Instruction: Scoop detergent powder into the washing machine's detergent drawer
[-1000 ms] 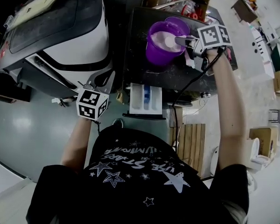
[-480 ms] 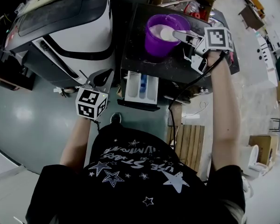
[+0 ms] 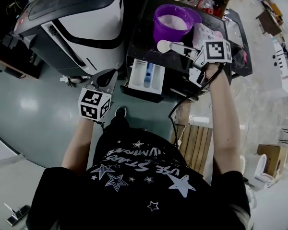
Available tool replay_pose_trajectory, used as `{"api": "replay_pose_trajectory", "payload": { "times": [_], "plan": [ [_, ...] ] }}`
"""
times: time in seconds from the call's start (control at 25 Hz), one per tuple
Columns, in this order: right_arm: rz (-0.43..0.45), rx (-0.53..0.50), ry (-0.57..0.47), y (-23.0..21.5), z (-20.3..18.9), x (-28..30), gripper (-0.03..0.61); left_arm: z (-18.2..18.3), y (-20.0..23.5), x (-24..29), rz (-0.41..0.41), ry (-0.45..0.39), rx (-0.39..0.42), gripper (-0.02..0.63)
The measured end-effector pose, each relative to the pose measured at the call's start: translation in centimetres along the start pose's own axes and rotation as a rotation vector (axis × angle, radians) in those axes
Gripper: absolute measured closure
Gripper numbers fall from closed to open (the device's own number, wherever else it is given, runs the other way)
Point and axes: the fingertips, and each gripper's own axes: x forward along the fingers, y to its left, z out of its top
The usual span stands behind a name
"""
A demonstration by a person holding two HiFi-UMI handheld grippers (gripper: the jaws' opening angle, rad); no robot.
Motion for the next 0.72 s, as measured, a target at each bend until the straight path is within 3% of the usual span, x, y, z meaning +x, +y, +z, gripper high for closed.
{"api": "replay_pose_trajectory", "payload": {
  "times": [0.16, 0.36, 0.72],
  "plan": [
    [-0.026, 0.01, 0.02, -0.7, -2.8, -0.1, 0.543, -1.1, -1.3, -0.9, 0.017, 0.013, -0.011, 0.612],
    [0.054, 0.07, 0.035, 0.9, -6.8, 1.4, 0.543, -2.5, -2.8, -2.0, 0.03, 0.036, -0.022, 0.612],
    [0.01, 0.068, 0.092, 0.4, -12.5, 4.3, 0.543, -5.0, -4.4, -3.6, 0.057, 0.079, -0.04, 0.612]
  ]
}}
